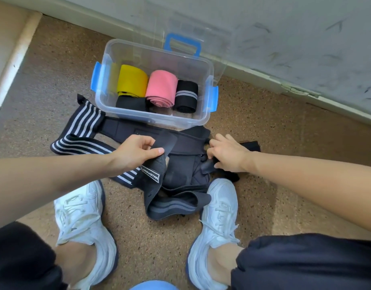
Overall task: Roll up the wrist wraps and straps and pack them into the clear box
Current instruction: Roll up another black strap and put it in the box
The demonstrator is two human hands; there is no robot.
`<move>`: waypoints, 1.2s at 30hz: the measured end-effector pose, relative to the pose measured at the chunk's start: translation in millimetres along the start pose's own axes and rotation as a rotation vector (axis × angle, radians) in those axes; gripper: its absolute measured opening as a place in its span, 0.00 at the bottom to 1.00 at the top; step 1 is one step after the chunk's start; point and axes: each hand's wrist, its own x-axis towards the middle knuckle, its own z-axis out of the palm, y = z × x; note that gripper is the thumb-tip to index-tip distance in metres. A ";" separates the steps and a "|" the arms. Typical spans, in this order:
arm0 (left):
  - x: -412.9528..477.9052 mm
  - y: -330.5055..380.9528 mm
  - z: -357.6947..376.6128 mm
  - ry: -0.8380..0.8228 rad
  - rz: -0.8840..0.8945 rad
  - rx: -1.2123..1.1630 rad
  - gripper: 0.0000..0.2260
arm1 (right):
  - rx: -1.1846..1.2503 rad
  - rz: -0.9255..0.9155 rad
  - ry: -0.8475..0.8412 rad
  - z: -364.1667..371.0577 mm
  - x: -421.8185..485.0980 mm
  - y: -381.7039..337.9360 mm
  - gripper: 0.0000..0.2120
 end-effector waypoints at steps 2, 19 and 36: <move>0.5 -0.6 -2.0 0.011 -0.002 0.006 0.15 | 0.186 0.026 -0.023 -2.9 -3.5 5.0 0.07; -55.9 135.0 -17.7 0.018 0.212 -0.073 0.10 | 0.781 0.161 0.320 -217.8 -140.7 26.8 0.12; -178.2 256.8 -60.2 0.091 0.429 -0.069 0.10 | 1.463 -0.061 0.670 -290.5 -184.2 -76.8 0.04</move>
